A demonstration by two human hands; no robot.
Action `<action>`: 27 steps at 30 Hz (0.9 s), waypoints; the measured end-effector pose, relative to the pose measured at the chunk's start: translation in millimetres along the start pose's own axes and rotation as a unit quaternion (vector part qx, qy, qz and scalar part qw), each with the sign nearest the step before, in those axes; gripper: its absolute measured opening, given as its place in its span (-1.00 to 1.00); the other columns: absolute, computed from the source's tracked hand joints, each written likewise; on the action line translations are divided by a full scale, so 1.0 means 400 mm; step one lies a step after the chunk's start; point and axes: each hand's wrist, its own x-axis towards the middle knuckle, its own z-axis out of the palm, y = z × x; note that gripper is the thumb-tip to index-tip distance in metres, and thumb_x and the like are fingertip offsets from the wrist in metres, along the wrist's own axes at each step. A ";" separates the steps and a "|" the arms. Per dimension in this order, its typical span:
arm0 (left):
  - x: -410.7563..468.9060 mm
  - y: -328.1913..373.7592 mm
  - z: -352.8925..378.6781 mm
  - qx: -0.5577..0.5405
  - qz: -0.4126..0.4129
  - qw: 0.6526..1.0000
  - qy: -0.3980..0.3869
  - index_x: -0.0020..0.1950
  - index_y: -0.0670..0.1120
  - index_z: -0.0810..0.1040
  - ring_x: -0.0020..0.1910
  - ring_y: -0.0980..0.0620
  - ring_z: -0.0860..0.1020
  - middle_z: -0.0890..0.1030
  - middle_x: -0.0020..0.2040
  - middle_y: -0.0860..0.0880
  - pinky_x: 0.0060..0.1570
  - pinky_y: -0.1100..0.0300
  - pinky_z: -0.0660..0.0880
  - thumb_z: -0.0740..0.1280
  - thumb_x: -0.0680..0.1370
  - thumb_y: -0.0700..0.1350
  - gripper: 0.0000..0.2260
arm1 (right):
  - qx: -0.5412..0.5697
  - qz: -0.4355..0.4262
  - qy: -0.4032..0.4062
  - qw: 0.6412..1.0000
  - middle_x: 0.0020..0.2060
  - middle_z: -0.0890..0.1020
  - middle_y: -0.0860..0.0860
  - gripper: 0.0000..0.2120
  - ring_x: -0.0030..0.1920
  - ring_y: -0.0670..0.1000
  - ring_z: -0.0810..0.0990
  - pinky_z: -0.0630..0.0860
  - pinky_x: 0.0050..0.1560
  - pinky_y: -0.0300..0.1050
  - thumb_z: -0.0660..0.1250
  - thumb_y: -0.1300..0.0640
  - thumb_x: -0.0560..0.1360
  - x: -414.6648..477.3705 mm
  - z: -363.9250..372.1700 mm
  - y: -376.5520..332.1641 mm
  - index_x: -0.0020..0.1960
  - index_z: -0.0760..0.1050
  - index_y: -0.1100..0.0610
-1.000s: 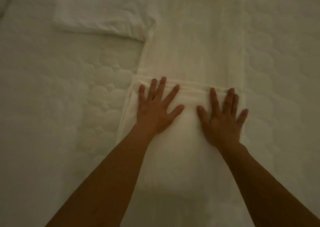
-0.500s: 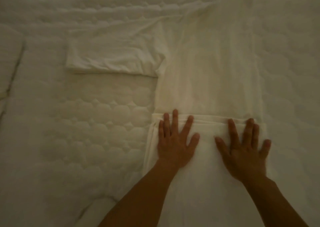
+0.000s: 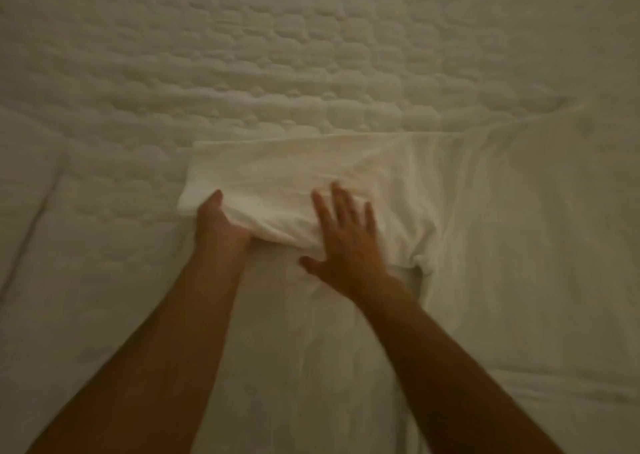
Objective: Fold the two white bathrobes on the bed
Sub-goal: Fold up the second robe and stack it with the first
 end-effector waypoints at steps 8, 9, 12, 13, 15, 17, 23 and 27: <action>-0.204 -0.070 0.239 0.144 0.298 0.936 -0.118 0.25 0.21 0.54 0.09 0.15 0.66 0.66 0.13 0.18 0.09 0.03 0.62 0.59 0.24 0.33 -0.37 | 0.367 -0.009 0.182 0.912 0.37 0.53 0.20 -0.33 0.26 0.14 0.59 0.56 0.25 0.07 0.30 -0.01 0.55 0.080 -0.215 -0.102 0.59 0.19 0.10; -0.275 -0.099 0.287 0.171 0.333 0.914 -0.155 0.19 0.22 0.53 0.07 0.23 0.64 0.66 0.09 0.20 0.08 0.15 0.62 0.53 0.30 0.35 -0.47 | 0.399 0.032 0.244 0.883 0.28 0.61 0.18 -0.39 0.19 0.05 0.63 0.60 0.19 0.01 0.30 0.02 0.55 0.062 -0.255 -0.064 0.56 0.28 0.12; -0.476 -0.181 0.400 0.286 0.440 0.785 -0.328 0.07 0.08 0.53 0.02 0.41 0.54 0.58 0.00 0.24 0.00 0.52 0.42 0.28 0.51 0.33 -0.64 | 0.447 0.176 0.399 0.781 0.01 0.72 0.07 -0.66 -0.04 -0.11 0.65 0.62 -0.06 0.03 0.43 0.16 0.50 -0.002 -0.328 0.141 0.26 0.57 0.16; -0.512 -0.223 0.421 0.314 0.475 0.740 -0.357 0.12 0.03 0.55 0.08 0.46 0.48 0.55 0.06 0.26 0.09 0.52 0.37 0.22 0.52 0.36 -0.55 | 0.457 0.219 0.425 0.750 -0.08 0.73 0.04 -0.76 -0.09 -0.10 0.66 0.61 -0.11 0.05 0.44 0.14 0.47 -0.035 -0.341 0.228 0.13 0.62 0.15; -0.515 -0.327 0.432 0.392 0.533 0.659 -0.358 0.27 -0.04 0.54 0.36 0.27 0.42 0.54 0.29 0.12 0.40 0.18 0.32 0.13 0.52 0.41 -0.39 | 0.509 0.298 0.402 0.700 -0.06 0.75 0.05 -0.85 -0.04 0.01 0.72 0.66 -0.02 0.13 0.47 0.12 0.48 -0.117 -0.340 0.393 0.04 0.64 0.09; -0.473 -0.450 0.419 0.538 0.547 0.557 -0.319 0.38 -0.03 0.49 0.54 -0.08 0.27 0.39 0.51 -0.07 0.49 -0.19 0.18 0.09 0.54 0.39 -0.36 | 0.528 0.400 0.291 0.691 -0.03 0.75 0.06 -0.86 -0.03 0.07 0.73 0.67 0.04 0.16 0.47 0.01 0.51 -0.219 -0.320 0.532 0.00 0.64 0.06; -0.336 -0.621 0.347 0.804 0.418 0.286 -0.312 0.63 0.15 0.01 0.62 -0.19 -0.17 -0.11 0.66 -0.07 0.50 -0.30 -0.20 -0.28 0.43 0.49 -0.17 | 0.152 0.500 0.174 0.835 -0.36 0.61 0.05 -0.51 -0.17 0.22 0.65 0.46 -0.17 -0.03 0.19 -0.19 0.62 -0.367 -0.338 0.742 -0.27 0.53 0.16; -0.328 -0.609 0.389 0.772 0.486 0.300 -0.280 0.60 0.22 0.06 0.62 -0.15 -0.02 -0.04 0.66 -0.05 0.50 -0.23 -0.04 -0.16 0.50 0.48 -0.28 | 0.054 0.284 0.190 0.938 0.37 0.49 0.12 -0.54 0.41 0.16 0.41 0.35 0.36 0.06 0.20 -0.16 0.62 -0.230 -0.350 0.739 0.45 0.38 0.01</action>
